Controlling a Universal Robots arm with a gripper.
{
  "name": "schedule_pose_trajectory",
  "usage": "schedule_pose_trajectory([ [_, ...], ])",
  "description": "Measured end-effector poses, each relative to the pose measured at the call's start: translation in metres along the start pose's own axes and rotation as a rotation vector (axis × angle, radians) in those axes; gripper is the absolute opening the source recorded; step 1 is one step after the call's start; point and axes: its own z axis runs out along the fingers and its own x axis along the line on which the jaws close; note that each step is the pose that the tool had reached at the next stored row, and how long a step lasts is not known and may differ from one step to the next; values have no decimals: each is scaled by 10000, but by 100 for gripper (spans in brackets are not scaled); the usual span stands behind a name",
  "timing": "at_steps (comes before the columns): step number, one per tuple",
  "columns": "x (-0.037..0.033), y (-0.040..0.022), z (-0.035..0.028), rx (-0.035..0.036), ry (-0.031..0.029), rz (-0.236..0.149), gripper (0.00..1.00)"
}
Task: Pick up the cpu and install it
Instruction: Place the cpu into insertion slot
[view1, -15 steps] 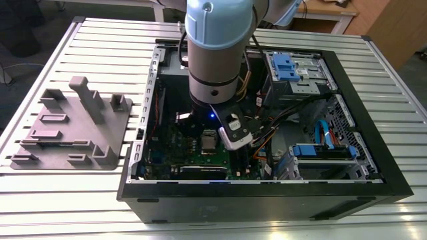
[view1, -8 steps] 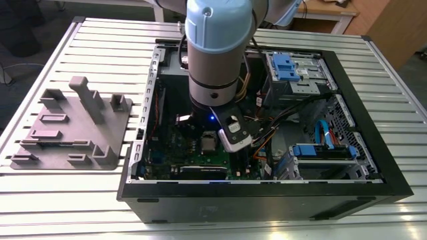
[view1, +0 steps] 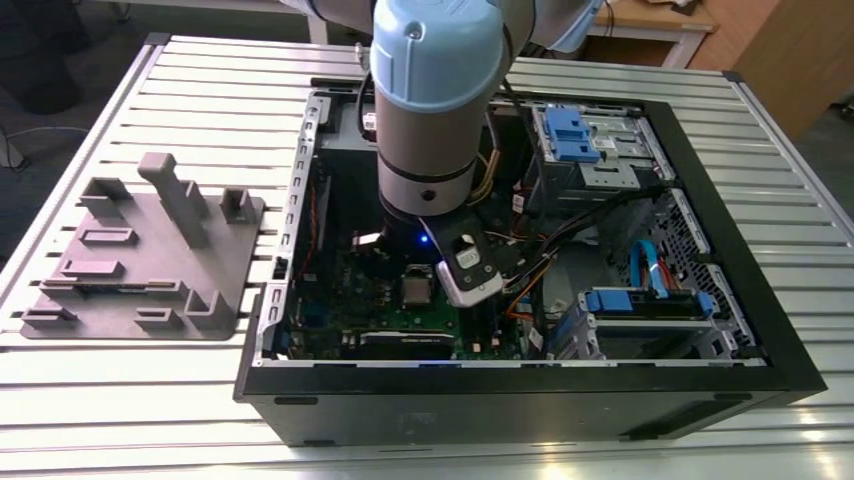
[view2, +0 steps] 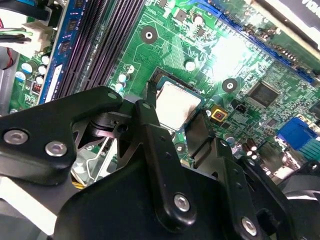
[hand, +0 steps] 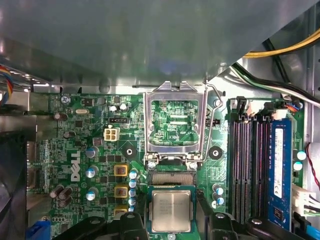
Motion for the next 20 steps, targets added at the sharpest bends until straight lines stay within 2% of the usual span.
schedule_pose_trajectory([
  [11,1,-2,40,0,0,0,47],
  [14,2,-2,69,-2,-1,0,47],
  [20,-23,-2,71,-2,-1,-1,47],
])
